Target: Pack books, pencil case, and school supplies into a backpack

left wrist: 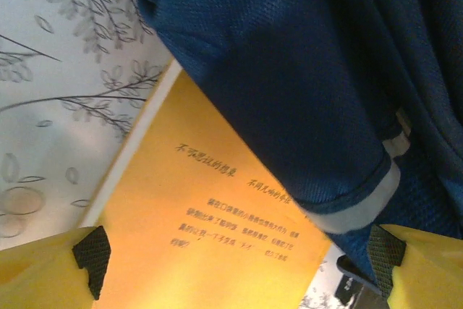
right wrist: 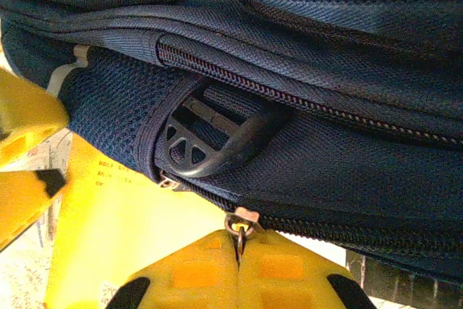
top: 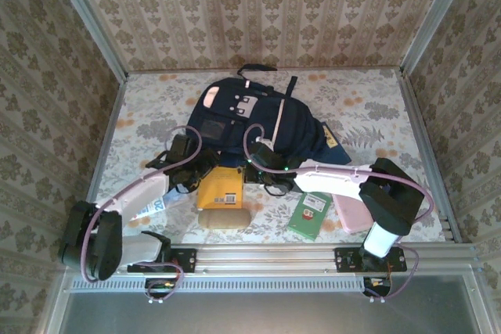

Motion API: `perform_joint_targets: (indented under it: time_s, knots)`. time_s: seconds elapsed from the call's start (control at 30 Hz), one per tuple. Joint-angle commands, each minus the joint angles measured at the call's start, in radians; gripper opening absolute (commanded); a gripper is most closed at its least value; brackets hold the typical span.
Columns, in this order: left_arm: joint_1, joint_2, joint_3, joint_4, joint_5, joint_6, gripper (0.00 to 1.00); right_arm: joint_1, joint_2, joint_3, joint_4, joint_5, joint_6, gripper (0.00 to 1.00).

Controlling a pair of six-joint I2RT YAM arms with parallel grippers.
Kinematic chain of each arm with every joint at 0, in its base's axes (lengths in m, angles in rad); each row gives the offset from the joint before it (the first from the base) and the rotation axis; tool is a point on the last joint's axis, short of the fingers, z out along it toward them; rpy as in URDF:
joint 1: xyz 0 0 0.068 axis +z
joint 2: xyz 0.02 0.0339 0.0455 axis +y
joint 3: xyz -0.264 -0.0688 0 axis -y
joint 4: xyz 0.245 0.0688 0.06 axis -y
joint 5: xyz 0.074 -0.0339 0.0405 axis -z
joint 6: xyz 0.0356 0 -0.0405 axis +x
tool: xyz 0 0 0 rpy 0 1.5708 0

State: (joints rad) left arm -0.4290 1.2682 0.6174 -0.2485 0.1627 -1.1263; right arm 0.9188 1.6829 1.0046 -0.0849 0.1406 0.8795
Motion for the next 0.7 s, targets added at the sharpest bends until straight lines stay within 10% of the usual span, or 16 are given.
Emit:
perform_joint_targets:
  time_s: [0.0, 0.33, 0.6, 0.67]
  knots:
    - [-0.014, 0.027, 0.026, 0.081, 0.028, -0.083, 0.95, 0.002, -0.042, -0.008, 0.061, -0.062, 0.035, 0.0]
    - [-0.015, 0.164, 0.08, 0.209, 0.013, -0.132, 0.79, -0.015, -0.072, -0.064, 0.144, -0.109, 0.055, 0.0]
    - [-0.021, 0.248, 0.152, 0.299, 0.026, -0.126, 0.02, -0.053, -0.049, -0.136, 0.199, -0.119, 0.059, 0.0]
    - [-0.021, 0.239, 0.157, 0.307, 0.02, -0.142, 0.0, -0.066, -0.045, -0.161, 0.217, -0.109, 0.058, 0.0]
